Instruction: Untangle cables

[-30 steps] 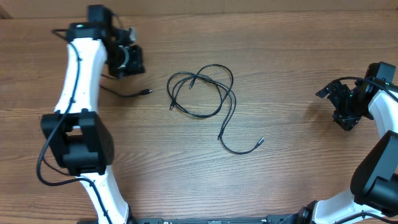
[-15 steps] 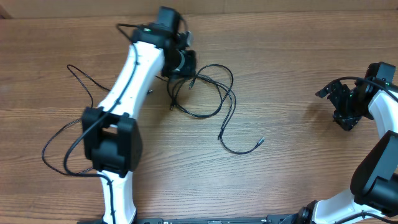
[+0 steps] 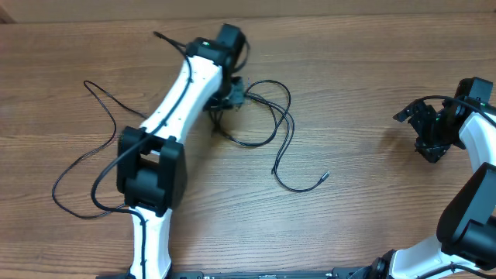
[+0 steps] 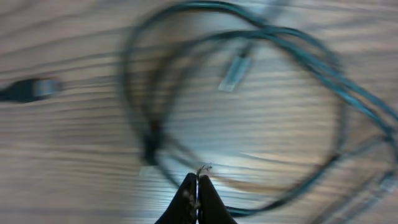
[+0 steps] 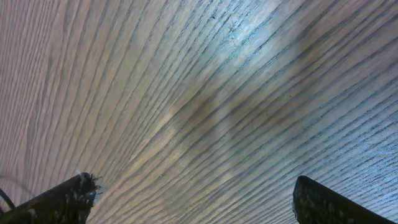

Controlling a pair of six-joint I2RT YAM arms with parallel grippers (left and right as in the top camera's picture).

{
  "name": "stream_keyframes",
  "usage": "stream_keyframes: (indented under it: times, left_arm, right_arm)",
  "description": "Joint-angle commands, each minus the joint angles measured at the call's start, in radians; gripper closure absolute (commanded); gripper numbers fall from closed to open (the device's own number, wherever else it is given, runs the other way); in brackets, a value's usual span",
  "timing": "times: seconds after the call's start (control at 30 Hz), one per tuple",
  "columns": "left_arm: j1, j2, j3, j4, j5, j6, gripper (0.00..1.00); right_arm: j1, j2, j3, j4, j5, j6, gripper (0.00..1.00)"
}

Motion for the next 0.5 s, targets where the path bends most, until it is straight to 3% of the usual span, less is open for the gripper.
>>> stream_keyframes:
  times: [0.0,0.47]
  left_arm:
    - [0.082,0.010,0.001,-0.019,-0.065,-0.029,0.96]
    - [0.278,0.013,-0.150,0.056,-0.106,-0.030,0.89]
  right_arm:
    - [-0.001,-0.016,0.024,0.005,0.008,0.003,0.00]
    - [-0.001,-0.016,0.024,0.005,0.008,0.003,0.00]
